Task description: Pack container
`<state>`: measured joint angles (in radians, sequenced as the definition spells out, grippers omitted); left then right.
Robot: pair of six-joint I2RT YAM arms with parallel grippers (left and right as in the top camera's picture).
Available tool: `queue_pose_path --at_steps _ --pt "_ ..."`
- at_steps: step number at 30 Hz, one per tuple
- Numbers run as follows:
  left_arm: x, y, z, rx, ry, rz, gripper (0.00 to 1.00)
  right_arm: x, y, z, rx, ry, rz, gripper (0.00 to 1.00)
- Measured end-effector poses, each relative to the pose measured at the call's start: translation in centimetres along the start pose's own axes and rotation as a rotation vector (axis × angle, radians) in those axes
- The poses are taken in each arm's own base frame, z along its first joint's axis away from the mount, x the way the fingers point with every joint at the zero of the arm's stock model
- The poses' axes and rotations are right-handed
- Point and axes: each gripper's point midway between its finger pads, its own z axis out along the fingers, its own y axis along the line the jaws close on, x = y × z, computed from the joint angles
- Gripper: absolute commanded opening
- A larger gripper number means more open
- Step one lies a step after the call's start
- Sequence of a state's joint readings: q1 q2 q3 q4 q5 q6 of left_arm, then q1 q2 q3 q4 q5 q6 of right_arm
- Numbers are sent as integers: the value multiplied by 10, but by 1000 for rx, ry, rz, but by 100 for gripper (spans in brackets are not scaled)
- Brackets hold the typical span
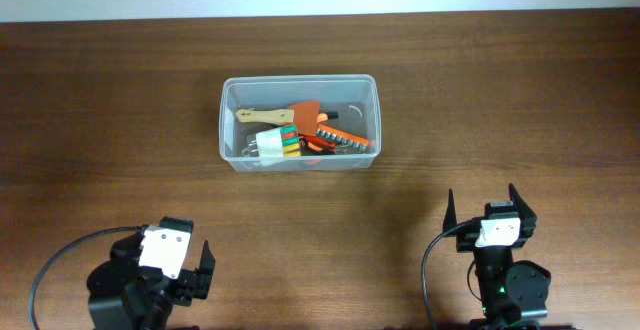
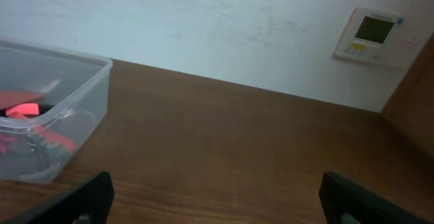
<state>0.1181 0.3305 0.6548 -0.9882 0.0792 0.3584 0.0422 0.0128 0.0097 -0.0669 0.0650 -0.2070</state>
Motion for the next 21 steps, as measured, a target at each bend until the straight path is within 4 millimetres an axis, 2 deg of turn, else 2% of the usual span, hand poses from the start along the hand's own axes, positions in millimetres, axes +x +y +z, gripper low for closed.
queue_pose_path --at_steps 21 --pt "0 0 0 0 0 0 99 0 0 0 1 0 25 98"
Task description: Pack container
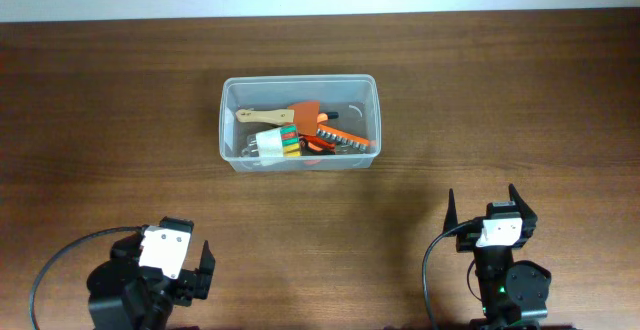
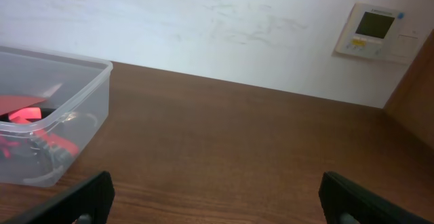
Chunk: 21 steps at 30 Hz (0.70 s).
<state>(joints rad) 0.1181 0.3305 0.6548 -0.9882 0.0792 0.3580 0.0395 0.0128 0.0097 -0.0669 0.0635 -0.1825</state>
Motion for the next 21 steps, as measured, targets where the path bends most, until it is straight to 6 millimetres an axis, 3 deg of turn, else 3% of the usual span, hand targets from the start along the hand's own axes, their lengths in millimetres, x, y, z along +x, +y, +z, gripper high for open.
queue_pose_path --at_steps 16,21 --pt "-1 0 0 1 -4 1 99 0 0 0 0 0 0 99" --pt "-19 -23 -3 122 -111 33 99 0 0 0 0 0 0 99"
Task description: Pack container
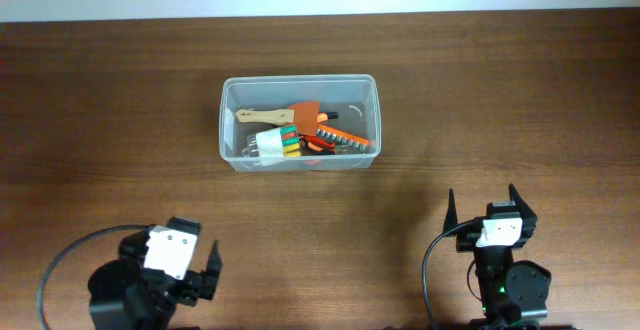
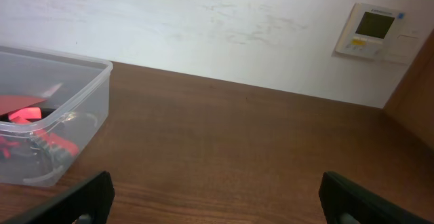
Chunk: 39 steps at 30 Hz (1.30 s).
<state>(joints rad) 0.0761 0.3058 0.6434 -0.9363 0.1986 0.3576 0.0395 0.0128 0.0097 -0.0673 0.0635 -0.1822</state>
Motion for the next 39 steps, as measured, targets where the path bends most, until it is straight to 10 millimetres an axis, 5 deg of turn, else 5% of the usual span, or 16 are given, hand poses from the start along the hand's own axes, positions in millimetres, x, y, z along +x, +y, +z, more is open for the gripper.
queue_pose_path --at_steps 6,12,17,27,32,39 --pt "-40 -27 10 98 -358 116 99 0 0 0 0 0 0 99" --pt "-49 -18 33 3 -575 178 99 0 0 0 1 0 0 99" --pt "-57 -5 32 -100 -644 208 99 0 0 0 1 0 0 99" --pt "-33 10 54 -210 -550 142 99 0 0 0 1 0 0 99" --pt "-1 8 74 -193 -459 56 99 0 0 0 1 0 0 99" --pt "-1 10 73 -198 -462 24 99 0 0 0 1 0 0 98"
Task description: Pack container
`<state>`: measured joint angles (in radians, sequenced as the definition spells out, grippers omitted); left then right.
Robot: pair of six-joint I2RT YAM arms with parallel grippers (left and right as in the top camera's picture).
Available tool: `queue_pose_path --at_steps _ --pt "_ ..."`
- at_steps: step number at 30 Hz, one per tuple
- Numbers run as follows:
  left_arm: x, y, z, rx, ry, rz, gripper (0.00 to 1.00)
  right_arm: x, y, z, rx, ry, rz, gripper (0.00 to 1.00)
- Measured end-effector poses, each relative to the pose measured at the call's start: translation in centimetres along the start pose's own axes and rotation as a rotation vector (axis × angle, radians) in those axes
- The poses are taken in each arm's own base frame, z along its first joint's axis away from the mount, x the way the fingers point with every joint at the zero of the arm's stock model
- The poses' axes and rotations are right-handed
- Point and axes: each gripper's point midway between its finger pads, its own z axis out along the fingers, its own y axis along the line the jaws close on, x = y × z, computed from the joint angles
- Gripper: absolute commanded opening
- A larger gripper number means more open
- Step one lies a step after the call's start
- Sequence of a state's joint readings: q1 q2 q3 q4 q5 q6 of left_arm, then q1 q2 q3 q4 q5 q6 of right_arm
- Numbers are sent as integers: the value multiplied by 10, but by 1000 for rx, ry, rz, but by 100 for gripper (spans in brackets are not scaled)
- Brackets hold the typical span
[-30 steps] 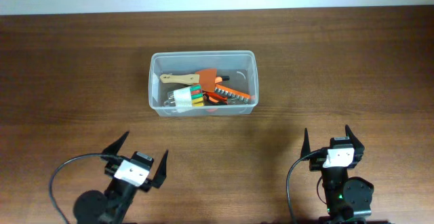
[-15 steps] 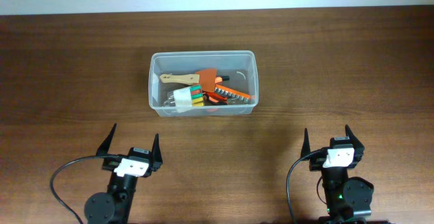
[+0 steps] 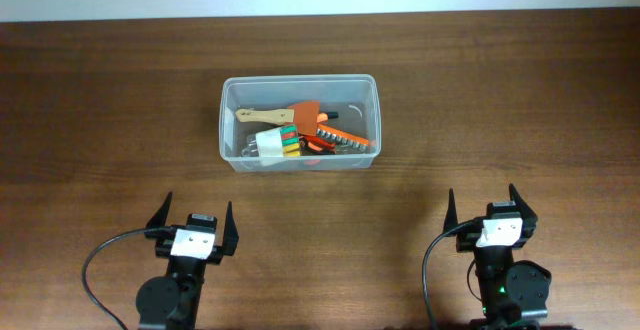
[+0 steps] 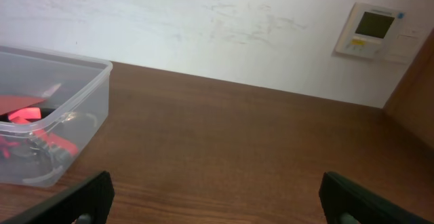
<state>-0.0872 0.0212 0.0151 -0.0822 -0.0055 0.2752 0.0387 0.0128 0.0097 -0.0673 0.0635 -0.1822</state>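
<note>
A clear plastic container [image 3: 299,78] stands on the brown table at mid-back, holding a wooden-handled tool, an orange piece, coloured bits and a white roll. In the right wrist view its corner [image 4: 81,81] shows at far left. My left gripper [image 3: 196,215] rests near the front edge at left, open and empty. My right gripper [image 3: 483,203] sits at the front right, open, its fingers [image 4: 88,195] wide apart over bare wood.
The wooden table [image 3: 500,90] runs to a white wall at the back. A wall thermostat [image 4: 371,32] and a wooden panel at the far right show in the right wrist view.
The left arm has swung from a tilted pose at the far front left to an upright rest pose a little further right, fingers spread. The right arm and container are unchanged.
The container stood packed with its items at every moment. The right gripper stayed open in its rest pose throughout. The left arm sat tilted at the front left, shifted slightly right, and now rests squared up with open fingers.
</note>
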Motion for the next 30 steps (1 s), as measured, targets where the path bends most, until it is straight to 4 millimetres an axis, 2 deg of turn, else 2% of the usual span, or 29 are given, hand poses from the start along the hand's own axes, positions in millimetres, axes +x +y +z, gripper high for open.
queue_pose_path --at_steps 6,15,21,30 --pt "0 0 0 0 0 -23 99 0 0 0 0 0 0 99" --pt "0 2 0 -11 2 -180 99 0 0 0 0 0 0 99" --pt "3 15 -1 -86 6 -299 99 0 0 0 0 0 0 99" --pt "5 30 -3 -175 3 -358 99 0 0 0 0 0 0 98"
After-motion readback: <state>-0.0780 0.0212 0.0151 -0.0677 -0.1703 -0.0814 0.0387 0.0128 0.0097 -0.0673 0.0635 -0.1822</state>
